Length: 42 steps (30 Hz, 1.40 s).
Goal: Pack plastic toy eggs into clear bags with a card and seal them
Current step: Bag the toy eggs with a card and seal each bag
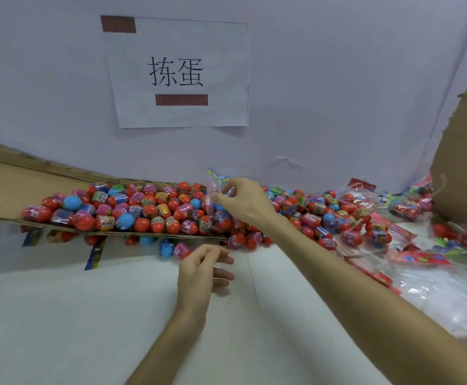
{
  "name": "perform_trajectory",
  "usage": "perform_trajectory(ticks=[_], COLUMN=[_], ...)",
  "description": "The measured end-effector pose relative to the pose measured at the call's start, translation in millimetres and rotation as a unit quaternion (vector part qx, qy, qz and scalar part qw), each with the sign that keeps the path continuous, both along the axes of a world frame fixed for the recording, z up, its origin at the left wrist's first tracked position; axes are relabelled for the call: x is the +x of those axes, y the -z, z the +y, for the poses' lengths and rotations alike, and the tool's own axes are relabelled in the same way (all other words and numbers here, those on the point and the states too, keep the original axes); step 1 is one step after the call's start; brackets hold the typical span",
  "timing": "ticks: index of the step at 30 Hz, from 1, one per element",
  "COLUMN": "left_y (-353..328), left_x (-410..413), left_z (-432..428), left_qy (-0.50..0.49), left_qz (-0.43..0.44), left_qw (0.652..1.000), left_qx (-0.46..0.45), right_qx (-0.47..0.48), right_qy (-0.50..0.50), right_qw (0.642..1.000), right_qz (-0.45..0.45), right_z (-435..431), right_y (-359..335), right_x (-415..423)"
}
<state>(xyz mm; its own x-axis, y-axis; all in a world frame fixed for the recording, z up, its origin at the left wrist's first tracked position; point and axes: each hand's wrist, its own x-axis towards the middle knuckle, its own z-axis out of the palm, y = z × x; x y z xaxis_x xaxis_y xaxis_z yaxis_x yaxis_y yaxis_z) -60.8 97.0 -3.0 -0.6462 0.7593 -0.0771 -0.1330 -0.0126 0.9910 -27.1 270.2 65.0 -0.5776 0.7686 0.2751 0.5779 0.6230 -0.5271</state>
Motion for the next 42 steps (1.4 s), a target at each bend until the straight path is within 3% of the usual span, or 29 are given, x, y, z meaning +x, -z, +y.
perform_trajectory(ticks=[5,7,11,14,16,19,22,26,34,38,42], left_y=[4.0,5.3,5.3,3.0,-0.9,-8.4,-12.9,-11.3,0.8,0.9,2.5], left_x=[3.0,1.1,-5.8,-6.7,-7.1,-11.7,-16.2,-15.7,-8.2,-9.8,-11.9], left_z=[1.6,2.1,2.3,1.9,2.0,1.9,-2.6,-1.8,1.0,0.5,1.1], left_qy=[0.011,0.009,-0.001,-0.01,0.004,0.073,0.144,0.187,0.113,0.049,0.019], left_qz=[0.045,0.047,0.02,-0.019,-0.104,-0.287,-0.347,-0.298,-0.107,-0.035,-0.021], left_qw=[0.999,0.999,1.0,1.0,0.993,0.95,0.918,0.928,0.986,0.996,0.997], left_qx=[-0.019,-0.024,-0.011,0.01,0.046,0.097,0.123,0.12,0.052,0.063,0.067], right_qx=[-0.002,-0.007,-0.084,-0.133,-0.176,-0.274,-0.33,-0.349,-0.391,-0.415,-0.409], right_qy=[0.063,0.065,0.078,0.062,0.012,-0.085,-0.122,-0.124,-0.1,-0.131,-0.132], right_qw=[0.991,0.99,0.992,0.966,0.937,0.886,0.866,0.863,0.844,0.858,0.875], right_qz=[-0.114,-0.122,0.053,0.215,0.3,0.365,0.354,0.343,0.352,0.273,0.224], right_z=[2.2,7.6,14.7,9.0,-3.3,-27.4,-46.4,-59.3,-63.3,-63.7,-65.3], right_y=[-2.2,-3.1,-14.3,-32.8,-41.9,-44.0,-25.9,6.5,36.9,39.0,42.7], right_x=[-50.0,-55.6,-51.3,-31.4,-12.3,21.4,54.3,85.6,104.7,107.0,104.6])
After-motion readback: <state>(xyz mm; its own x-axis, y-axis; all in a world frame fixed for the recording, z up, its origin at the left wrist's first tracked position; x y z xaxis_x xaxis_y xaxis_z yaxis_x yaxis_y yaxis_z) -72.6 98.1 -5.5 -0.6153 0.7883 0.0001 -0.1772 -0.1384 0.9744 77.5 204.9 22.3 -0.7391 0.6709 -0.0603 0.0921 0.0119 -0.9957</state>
